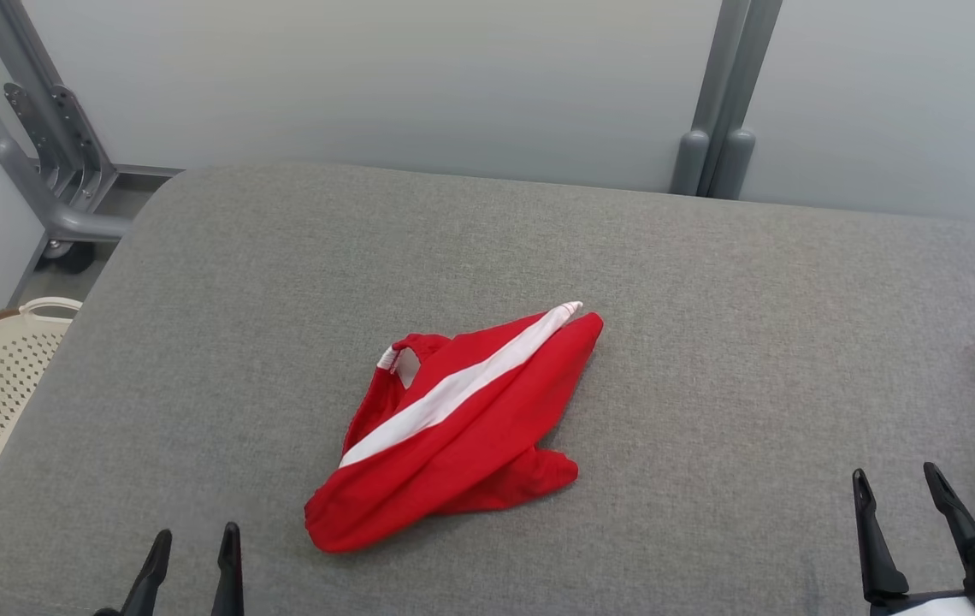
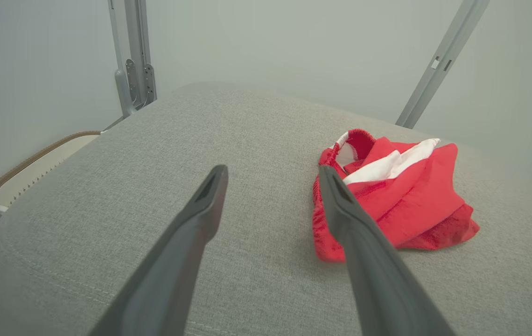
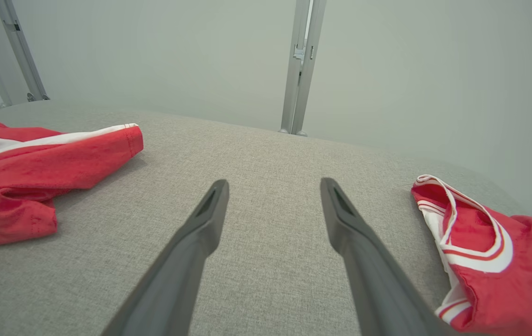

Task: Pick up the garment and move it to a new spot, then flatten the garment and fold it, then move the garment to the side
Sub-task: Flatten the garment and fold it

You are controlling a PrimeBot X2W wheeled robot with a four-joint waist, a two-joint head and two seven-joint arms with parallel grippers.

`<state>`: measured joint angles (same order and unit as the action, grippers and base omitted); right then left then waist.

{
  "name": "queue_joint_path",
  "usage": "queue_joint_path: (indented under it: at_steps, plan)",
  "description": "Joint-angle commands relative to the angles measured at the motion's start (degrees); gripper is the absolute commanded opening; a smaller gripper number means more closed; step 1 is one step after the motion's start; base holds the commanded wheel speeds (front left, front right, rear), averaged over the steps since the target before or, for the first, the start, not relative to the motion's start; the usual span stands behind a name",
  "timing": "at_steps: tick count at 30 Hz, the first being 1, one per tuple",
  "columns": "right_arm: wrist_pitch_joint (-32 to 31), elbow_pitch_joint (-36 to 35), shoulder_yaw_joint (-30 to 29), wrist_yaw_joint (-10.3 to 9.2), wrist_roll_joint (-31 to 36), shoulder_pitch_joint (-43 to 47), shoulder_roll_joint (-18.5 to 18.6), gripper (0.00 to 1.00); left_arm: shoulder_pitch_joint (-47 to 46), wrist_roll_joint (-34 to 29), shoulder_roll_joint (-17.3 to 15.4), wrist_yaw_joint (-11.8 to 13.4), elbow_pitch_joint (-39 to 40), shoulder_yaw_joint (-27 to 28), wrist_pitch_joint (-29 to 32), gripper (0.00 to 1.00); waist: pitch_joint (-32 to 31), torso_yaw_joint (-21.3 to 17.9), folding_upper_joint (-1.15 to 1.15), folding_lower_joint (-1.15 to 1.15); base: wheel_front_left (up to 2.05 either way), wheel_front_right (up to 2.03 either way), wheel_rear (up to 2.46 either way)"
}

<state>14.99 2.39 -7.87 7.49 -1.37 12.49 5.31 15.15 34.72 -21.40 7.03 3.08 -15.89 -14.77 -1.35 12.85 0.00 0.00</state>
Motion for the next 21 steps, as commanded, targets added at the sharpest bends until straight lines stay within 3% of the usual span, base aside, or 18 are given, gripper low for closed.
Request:
queue_joint_path:
  at_steps: [1, 4, 12, 21]
  plan:
    - [0.22, 0.22, -0.16, 0.00, 0.33, -0.62, 0.16, 1.00, -1.55, -0.46, -0.28, -0.86, -0.51, -0.25, -0.25, 1.00, -0.36, 0.26, 0.00, 0.00, 0.00, 0.00, 0.00]
    - [0.24, 0.96, -0.68, 0.00, 0.73, -1.03, -0.07, 1.00, -3.34, -1.57, -1.09, -3.24, -3.68, -1.37, -0.34, 1.00, -0.87, -0.04, 0.00, 0.00, 0.00, 0.00, 0.00]
    - [0.25, 1.83, -1.29, 0.00, 1.24, -2.18, -1.26, 1.00, -6.89, -2.07, 0.91, -6.94, -10.44, -1.68, -0.42, 1.00, -1.54, -1.60, 0.00, 0.00, 0.00, 0.00, 0.00]
    - [0.23, 2.37, -1.22, 0.00, 1.47, -2.27, -1.96, 1.00, -7.81, -2.74, 3.09, -8.67, -13.71, 1.98, -0.45, 1.00, -1.62, -2.67, 0.00, 0.00, 0.00, 0.00, 0.00]
